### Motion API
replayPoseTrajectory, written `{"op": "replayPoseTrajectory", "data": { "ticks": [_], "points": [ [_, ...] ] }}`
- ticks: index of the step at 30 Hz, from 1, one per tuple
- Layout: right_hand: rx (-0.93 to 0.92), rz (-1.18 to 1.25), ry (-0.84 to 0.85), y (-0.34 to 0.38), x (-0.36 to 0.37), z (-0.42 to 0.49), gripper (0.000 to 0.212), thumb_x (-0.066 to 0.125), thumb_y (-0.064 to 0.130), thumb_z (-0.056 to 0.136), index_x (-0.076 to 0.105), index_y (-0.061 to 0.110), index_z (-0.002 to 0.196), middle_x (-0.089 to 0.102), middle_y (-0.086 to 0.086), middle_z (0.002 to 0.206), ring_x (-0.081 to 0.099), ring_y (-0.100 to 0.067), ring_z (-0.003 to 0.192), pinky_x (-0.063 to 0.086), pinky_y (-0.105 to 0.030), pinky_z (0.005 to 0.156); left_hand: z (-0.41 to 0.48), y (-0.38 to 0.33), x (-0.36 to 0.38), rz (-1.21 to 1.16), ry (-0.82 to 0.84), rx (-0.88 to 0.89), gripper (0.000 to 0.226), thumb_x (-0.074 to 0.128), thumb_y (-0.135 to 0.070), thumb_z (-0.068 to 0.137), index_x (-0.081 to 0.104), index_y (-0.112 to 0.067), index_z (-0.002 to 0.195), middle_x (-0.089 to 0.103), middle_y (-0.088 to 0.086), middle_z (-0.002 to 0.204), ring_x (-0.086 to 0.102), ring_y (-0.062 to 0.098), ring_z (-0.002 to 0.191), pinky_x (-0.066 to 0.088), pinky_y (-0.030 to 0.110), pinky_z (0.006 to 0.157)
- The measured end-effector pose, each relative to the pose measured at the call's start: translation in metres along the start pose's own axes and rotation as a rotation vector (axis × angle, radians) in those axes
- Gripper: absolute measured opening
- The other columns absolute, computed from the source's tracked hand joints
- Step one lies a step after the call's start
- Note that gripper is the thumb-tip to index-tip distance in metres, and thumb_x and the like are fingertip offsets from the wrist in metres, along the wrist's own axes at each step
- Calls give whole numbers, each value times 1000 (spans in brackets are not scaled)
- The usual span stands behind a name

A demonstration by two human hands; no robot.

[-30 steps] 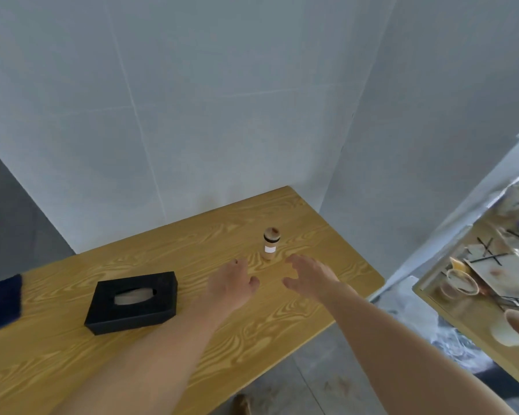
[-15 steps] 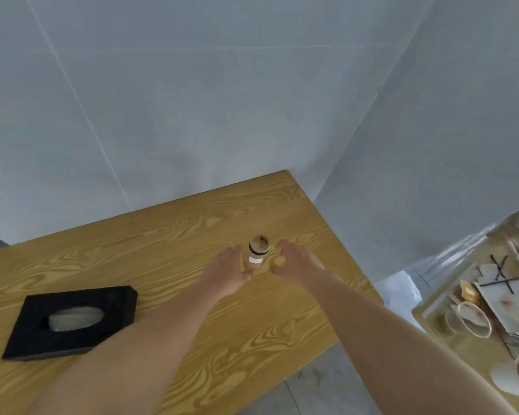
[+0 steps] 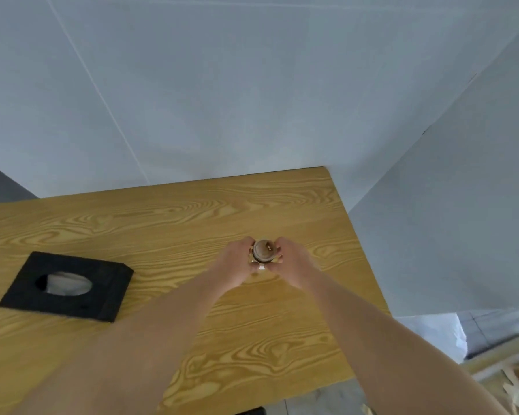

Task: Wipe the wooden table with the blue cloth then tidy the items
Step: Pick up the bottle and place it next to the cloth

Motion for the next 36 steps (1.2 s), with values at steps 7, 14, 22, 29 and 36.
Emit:
{"op": "replayPoseTrajectory", "data": {
  "ticks": [7,14,22,29,36],
  "points": [
    [-101,-28,25,3,-8,6,44,83,39,86,60,16,116,71,-3,109,67,-26,100,56,-46,86,-2,-10,0,21,-65,-76,30,80,-26,90,63,-17,113,71,3,101,68,26,91,57,45,80],
    [-201,-56,58,41,-24,11,44,83,34,85,61,14,117,72,-3,109,68,-25,101,56,-46,88,-19,-9,-34,-34,-131,-109,28,78,-24,92,65,-11,114,72,7,103,66,26,90,49,35,73],
    [-385,-112,51,147,-24,20,40,82,35,85,63,20,117,72,3,109,68,-20,101,53,-35,81,-61,26,-124,-33,-259,-159,16,74,-24,94,63,-15,102,69,2,91,66,24,84,53,34,67],
    [-519,-101,58,278,13,23,43,85,39,82,66,20,116,73,3,107,69,-18,98,58,-41,86,-112,107,-215,-77,-375,-214,26,74,-25,96,64,-13,117,69,3,101,66,24,94,56,38,80],
    [-531,-116,49,402,95,30,44,84,28,87,63,15,123,72,-3,114,68,-23,104,57,-42,92,-148,231,-286,-85,-404,-221,26,73,-26,96,66,-17,120,72,2,103,67,21,92,60,41,84]
  ]
}}
Point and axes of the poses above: each hand's wrist, its own z-axis towards the middle knuckle, its own x-axis out of the palm, y = z × x, the point moved 3 cm from there along z, towards the middle knuckle
